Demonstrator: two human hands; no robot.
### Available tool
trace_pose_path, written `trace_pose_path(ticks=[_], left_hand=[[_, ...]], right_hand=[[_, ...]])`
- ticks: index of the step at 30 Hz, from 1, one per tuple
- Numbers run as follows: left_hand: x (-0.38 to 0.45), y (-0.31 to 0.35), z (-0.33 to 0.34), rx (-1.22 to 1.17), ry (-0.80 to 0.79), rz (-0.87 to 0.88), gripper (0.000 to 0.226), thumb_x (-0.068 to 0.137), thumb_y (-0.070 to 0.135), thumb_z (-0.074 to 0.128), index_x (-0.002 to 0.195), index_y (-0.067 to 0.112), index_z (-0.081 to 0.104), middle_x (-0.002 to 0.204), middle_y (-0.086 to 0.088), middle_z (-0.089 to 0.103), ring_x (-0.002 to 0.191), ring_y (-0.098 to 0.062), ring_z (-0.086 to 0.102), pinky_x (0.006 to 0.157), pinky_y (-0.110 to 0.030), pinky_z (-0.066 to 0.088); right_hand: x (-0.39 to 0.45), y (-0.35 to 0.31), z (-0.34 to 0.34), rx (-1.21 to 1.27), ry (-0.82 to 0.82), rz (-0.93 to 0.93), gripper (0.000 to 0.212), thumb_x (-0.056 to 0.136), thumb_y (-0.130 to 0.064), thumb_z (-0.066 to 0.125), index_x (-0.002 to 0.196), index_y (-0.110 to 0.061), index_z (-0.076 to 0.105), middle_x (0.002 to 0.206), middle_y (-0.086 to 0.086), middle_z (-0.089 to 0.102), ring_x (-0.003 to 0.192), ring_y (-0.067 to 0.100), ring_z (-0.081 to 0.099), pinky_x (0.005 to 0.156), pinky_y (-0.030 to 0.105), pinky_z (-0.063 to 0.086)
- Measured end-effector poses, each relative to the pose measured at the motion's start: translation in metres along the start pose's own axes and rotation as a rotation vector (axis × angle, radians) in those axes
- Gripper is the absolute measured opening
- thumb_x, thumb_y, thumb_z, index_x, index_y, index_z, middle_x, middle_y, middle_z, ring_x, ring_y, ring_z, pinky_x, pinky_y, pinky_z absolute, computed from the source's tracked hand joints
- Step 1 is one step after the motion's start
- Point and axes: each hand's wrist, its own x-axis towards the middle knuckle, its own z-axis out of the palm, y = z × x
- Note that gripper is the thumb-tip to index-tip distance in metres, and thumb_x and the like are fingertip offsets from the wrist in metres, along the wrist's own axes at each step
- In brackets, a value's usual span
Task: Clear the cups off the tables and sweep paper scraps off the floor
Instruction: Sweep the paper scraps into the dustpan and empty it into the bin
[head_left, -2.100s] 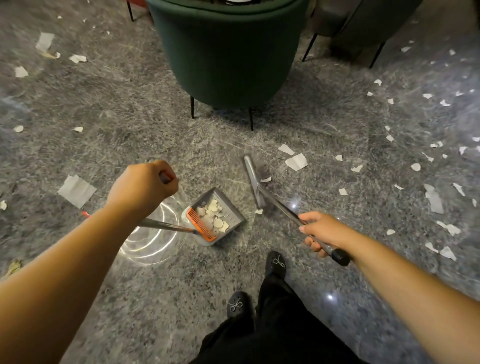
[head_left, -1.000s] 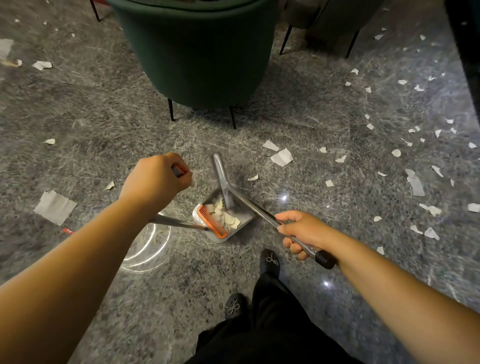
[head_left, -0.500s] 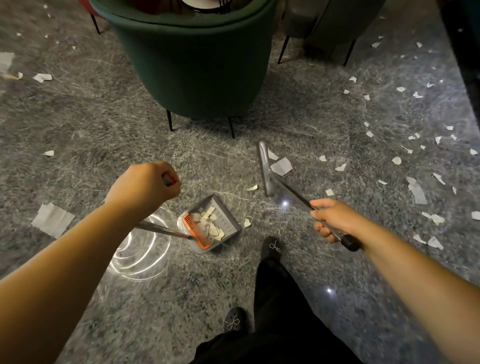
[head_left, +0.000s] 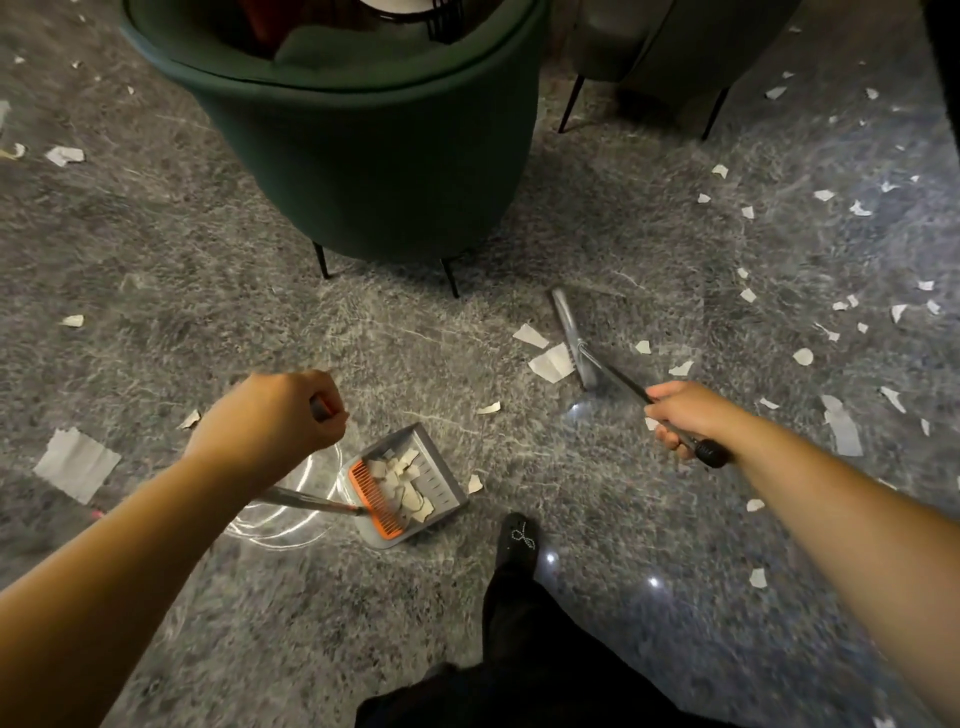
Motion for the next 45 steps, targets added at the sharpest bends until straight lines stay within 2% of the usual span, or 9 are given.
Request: trace_pose_path(ticks=[10,14,20,24,29,36,39,42,45], left_hand=[[0.047,0.012,-0.009,0.008,-0.040,-0.053,0.010,0.080,0.035,0.074,0.075,0.035,0.065,0.060,0.015,0.061,0.057,-0.004,0.056,0.054,-0.027,0.049],[0.054,0.011,-0.012,0.010,-0.038,-0.041,0.010,0.081,0.033,0.074,0.076,0.036,0.065,0.061,0.014,0.062,0.057,-0.005,0.057,0.054,-0.027,0.049],[0.042,-0.003,-0.011,-0.024,-0.013,-0.033,0.008,0.081,0.032,0.074,0.078,0.034,0.066,0.063,0.015,0.062,0.059,-0.004,0.057,0.052,-0.024,0.045],[0.020,-0.020,-0.007,-0.055,0.000,-0.020,0.008,0.080,0.031,0.073,0.078,0.034,0.067,0.066,0.014,0.064,0.062,-0.006,0.058,0.059,-0.031,0.054],[-0.020,-0.040,0.002,-0.081,0.037,0.022,0.007,0.080,0.028,0.072,0.078,0.032,0.068,0.066,0.016,0.062,0.062,-0.003,0.057,0.054,-0.025,0.048],[-0.055,-0.039,0.018,-0.066,0.076,0.106,0.002,0.083,0.028,0.067,0.081,0.027,0.067,0.067,0.006,0.062,0.063,-0.016,0.059,0.058,-0.034,0.053],[-0.061,-0.039,0.018,-0.070,0.080,0.136,0.003,0.084,0.026,0.066,0.084,0.023,0.067,0.071,0.003,0.064,0.066,-0.019,0.060,0.060,-0.034,0.053],[-0.068,-0.039,0.020,-0.092,0.098,0.149,0.003,0.084,0.025,0.066,0.085,0.023,0.068,0.072,0.002,0.064,0.068,-0.020,0.061,0.060,-0.035,0.053],[-0.075,-0.040,0.022,-0.096,0.107,0.150,0.003,0.085,0.026,0.066,0.085,0.024,0.068,0.072,0.002,0.064,0.067,-0.021,0.060,0.060,-0.036,0.054]], right_hand=[[0.083,-0.052,-0.019,-0.295,-0.002,0.003,0.048,0.093,-0.002,0.050,0.138,-0.017,0.044,0.060,0.011,0.053,0.037,0.016,0.046,0.037,0.019,0.039],[0.085,-0.061,-0.002,-0.430,-0.066,-0.023,0.033,0.094,-0.005,0.048,0.127,-0.004,0.049,0.064,0.012,0.053,0.049,0.020,0.046,0.047,0.025,0.038],[0.063,-0.047,0.035,-0.581,-0.124,-0.069,0.040,0.093,0.001,0.044,0.133,0.000,0.044,0.074,0.013,0.054,0.050,0.018,0.047,0.044,0.022,0.040],[0.039,-0.013,0.069,-0.605,-0.139,-0.050,0.045,0.093,-0.001,0.043,0.136,-0.011,0.040,0.092,0.015,0.055,0.056,0.019,0.050,0.044,0.024,0.042],[-0.013,0.036,0.122,-0.615,-0.178,-0.032,0.051,0.093,-0.003,0.043,0.141,-0.019,0.036,0.086,0.013,0.057,0.053,0.018,0.052,0.048,0.025,0.042],[-0.097,0.090,0.218,-0.520,-0.229,-0.065,0.046,0.093,-0.007,0.046,0.137,-0.018,0.040,0.097,0.015,0.062,0.052,0.017,0.055,0.048,0.024,0.046],[-0.122,0.101,0.254,-0.449,-0.272,-0.075,0.045,0.094,-0.007,0.047,0.138,-0.018,0.042,0.086,0.007,0.057,0.049,0.014,0.053,0.045,0.024,0.043],[-0.142,0.103,0.273,-0.435,-0.328,-0.085,0.042,0.095,-0.013,0.050,0.135,-0.021,0.043,0.082,0.003,0.056,0.048,0.010,0.053,0.042,0.022,0.042],[-0.157,0.104,0.273,-0.364,-0.359,-0.074,0.044,0.095,-0.012,0.053,0.137,-0.021,0.044,0.091,0.002,0.055,0.054,0.010,0.053,0.042,0.020,0.043]])
